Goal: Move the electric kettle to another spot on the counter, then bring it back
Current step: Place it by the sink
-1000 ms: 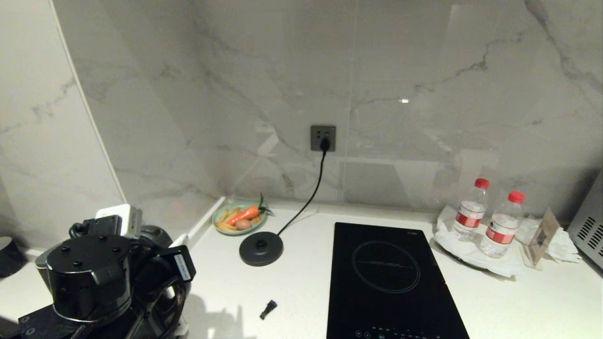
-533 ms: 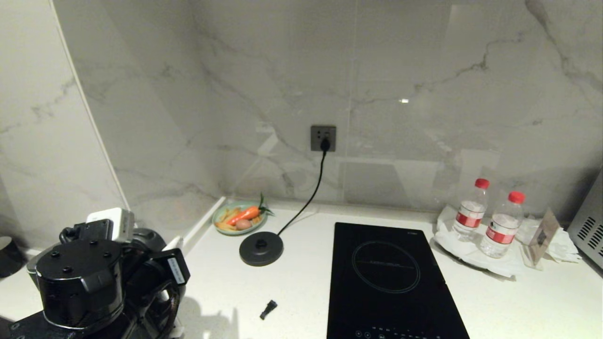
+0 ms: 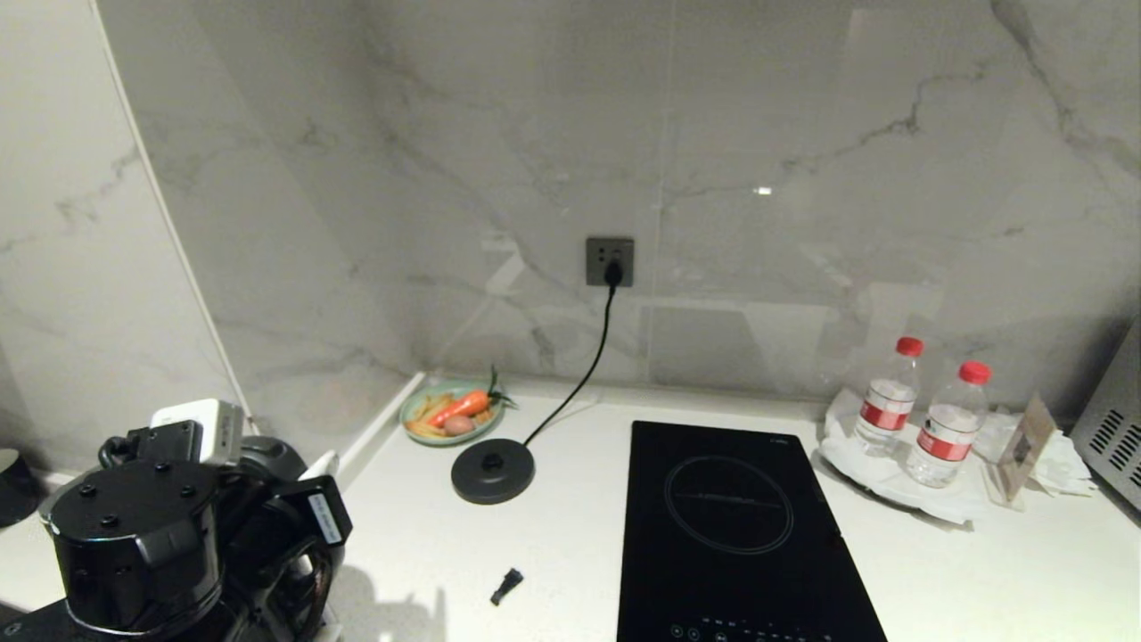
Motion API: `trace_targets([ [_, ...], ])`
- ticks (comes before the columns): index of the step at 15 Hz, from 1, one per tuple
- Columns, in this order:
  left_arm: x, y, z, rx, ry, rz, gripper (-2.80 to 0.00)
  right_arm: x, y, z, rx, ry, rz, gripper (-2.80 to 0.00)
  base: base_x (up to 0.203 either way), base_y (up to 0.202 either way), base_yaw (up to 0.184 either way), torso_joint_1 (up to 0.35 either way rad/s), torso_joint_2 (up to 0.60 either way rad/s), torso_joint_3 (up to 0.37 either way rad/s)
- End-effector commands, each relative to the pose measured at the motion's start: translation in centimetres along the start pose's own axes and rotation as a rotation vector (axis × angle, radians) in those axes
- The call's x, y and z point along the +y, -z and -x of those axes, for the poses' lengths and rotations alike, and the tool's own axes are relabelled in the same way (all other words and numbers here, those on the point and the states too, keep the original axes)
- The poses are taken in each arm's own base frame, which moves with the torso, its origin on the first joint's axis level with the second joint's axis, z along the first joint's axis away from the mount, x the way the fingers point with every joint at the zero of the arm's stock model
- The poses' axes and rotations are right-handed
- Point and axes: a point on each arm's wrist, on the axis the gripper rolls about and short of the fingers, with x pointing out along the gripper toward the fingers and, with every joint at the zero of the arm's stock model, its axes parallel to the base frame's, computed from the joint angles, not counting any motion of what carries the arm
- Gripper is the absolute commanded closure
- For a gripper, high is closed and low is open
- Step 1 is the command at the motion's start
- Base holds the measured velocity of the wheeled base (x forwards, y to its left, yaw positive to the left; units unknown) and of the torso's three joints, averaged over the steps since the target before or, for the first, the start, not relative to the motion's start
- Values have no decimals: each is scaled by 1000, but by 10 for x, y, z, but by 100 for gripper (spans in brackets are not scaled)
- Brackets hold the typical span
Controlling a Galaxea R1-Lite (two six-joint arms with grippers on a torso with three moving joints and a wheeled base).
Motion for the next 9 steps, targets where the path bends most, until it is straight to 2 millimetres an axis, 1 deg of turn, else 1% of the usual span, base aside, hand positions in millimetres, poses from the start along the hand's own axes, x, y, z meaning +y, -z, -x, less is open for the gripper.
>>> trace_targets([
  [1, 0, -3, 1, -15, 2, 12, 0, 0, 0, 0, 0, -1, 0, 0, 0, 0, 0, 0, 0, 0],
  [2, 0, -3, 1, -16, 2, 13, 0, 0, 0, 0, 0, -1, 0, 0, 0, 0, 0, 0, 0, 0],
  [3, 0, -3, 1, -15, 2, 12, 0, 0, 0, 0, 0, -1, 0, 0, 1, -7, 76, -6, 2, 2],
  [9, 1, -4, 2, -18, 3, 15, 0, 0, 0, 0, 0, -1, 0, 0, 0, -8, 172, 3, 0, 2],
])
